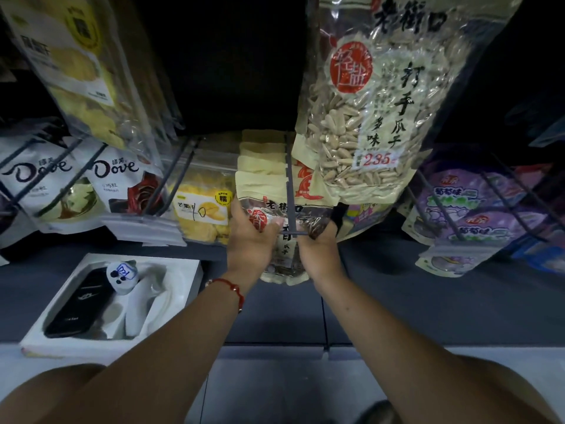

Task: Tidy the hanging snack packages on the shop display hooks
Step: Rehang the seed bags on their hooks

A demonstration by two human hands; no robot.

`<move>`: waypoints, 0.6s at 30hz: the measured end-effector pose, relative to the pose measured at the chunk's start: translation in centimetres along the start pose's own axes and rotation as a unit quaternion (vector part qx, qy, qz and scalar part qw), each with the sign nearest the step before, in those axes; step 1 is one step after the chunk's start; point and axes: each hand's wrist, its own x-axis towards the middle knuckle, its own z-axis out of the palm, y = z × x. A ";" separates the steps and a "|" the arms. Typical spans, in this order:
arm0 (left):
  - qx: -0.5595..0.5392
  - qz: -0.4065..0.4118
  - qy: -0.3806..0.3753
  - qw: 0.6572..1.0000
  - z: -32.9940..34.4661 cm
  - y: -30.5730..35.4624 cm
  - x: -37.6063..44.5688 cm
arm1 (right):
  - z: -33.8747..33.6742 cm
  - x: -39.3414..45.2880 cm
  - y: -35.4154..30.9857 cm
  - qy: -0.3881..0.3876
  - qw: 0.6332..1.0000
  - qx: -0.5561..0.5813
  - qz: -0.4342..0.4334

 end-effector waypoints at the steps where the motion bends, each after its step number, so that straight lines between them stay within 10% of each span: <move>1: 0.000 -0.002 -0.001 1.000 -0.2 0.1 -0.3 | -0.5 -0.1 0.3 -0.022 1.000 -0.010 0.003; 7: 0.201 0.018 -0.030 0.979 -2.5 1.1 -4.8 | -7.5 -2.4 0.9 -0.105 0.980 -0.165 -0.046; 18: 0.567 0.218 -0.208 0.766 -0.8 5.0 -16.7 | -21.9 -10.9 2.2 -0.074 0.870 -0.471 -0.127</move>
